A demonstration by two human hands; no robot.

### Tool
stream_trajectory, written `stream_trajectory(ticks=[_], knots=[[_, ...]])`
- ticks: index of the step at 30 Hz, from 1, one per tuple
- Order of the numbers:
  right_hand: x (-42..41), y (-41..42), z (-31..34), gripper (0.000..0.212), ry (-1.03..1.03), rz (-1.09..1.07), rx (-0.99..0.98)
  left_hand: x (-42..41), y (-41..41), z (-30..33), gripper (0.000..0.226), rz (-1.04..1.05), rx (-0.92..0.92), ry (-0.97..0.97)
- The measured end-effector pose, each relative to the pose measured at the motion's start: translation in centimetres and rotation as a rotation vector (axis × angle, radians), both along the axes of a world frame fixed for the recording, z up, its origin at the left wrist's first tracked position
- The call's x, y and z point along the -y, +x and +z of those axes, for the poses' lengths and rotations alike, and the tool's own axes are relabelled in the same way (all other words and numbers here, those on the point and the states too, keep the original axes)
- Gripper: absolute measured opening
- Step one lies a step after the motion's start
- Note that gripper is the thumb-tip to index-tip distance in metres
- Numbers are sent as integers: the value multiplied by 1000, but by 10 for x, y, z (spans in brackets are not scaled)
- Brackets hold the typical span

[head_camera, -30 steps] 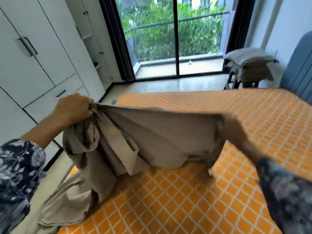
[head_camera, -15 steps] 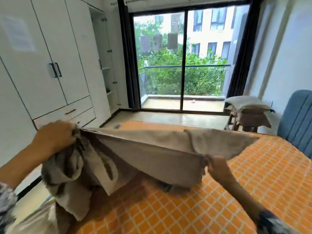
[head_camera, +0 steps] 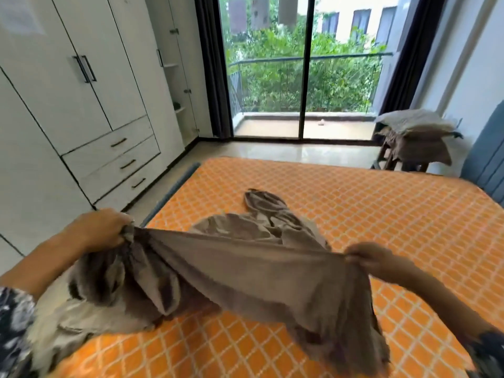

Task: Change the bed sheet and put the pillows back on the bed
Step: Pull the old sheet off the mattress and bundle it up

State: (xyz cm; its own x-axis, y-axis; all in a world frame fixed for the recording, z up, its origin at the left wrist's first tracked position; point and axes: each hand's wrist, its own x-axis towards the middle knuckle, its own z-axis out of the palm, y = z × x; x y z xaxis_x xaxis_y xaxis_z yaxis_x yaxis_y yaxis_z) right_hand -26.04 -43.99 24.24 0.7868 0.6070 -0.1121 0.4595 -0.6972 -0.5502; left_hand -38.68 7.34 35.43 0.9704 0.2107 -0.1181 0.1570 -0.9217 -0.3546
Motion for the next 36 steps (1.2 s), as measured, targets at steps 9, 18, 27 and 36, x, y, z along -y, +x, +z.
stream_trajectory(ticks=[9, 18, 27, 36], knots=[[-60, -40, 39, 24, 264, -102, 257, 111, 11, -54, 53, -632, 207, -173], [-120, -93, 21, 21, 697, -356, 63, 224, 1, -68, 58, -618, 364, -957], [-136, -154, -17, 22, 759, -417, -99, 210, -34, -132, 47, -443, 135, -1026], [-129, -165, -38, 9, 672, -191, 9, 194, -52, -117, 59, -531, 78, -713]])
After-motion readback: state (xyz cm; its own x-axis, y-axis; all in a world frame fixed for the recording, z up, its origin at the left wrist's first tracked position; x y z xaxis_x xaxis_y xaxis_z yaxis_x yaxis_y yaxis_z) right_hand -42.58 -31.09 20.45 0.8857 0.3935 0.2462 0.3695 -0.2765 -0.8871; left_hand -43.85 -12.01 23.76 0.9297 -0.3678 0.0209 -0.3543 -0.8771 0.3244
